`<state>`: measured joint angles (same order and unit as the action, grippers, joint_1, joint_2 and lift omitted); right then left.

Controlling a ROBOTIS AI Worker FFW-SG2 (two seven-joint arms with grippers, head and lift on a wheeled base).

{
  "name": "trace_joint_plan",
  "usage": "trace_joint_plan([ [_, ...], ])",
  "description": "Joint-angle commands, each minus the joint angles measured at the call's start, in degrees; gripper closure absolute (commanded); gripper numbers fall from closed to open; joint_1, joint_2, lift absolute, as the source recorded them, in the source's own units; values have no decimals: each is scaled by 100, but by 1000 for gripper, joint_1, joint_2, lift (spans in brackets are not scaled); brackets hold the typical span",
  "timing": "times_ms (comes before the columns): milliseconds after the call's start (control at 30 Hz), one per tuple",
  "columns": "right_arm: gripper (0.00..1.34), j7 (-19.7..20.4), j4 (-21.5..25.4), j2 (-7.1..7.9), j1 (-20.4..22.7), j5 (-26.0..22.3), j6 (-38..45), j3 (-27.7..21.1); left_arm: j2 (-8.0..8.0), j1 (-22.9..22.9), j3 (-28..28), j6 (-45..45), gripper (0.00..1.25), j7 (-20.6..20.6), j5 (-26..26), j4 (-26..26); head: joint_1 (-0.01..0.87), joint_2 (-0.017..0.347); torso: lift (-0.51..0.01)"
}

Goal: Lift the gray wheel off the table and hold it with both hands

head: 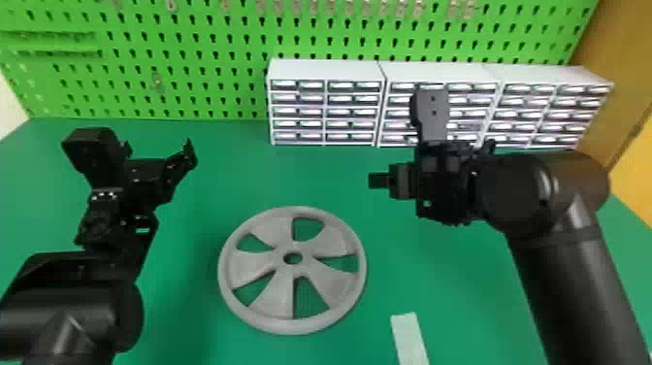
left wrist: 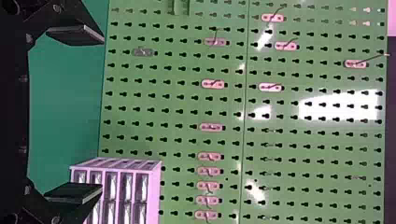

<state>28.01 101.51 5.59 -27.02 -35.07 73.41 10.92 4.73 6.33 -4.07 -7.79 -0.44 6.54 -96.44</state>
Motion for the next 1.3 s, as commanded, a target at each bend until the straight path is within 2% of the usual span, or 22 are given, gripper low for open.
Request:
trace_joint_plan([
  [0, 418, 240, -369, 12, -243, -667, 323, -20, 2, -9, -33, -3, 168, 0, -30, -41, 711, 15, -98],
  [233, 417, 521, -914, 4, -559, -1344, 569, -20, 81, 0, -6, -12, 168, 0, -57, -76, 711, 15, -98],
  [467, 417, 547, -1485, 4, -735, -1608, 745, -2, 142, 18, 55, -38, 168, 18, -48, -103, 711, 15, -98],
  [700, 417, 556, -1916, -111, -831, -1590, 789, 33, 257, 44, 169, -82, 168, 97, 5, -138, 711, 15, -98],
  [867, 417, 556, -2171, -137, -928, -1555, 807, 147, 371, 88, 266, -100, 168, 149, 110, -147, 711, 15, -98],
  [1033, 420, 556, -2276, -190, -937, -1581, 807, 235, 485, 97, 328, -135, 168, 246, 181, -191, 711, 15, -98],
  [1267, 420, 556, -2487, -207, -1016, -1748, 789, 420, 564, 123, 415, -144, 168, 308, 225, -199, 711, 15, -98],
])
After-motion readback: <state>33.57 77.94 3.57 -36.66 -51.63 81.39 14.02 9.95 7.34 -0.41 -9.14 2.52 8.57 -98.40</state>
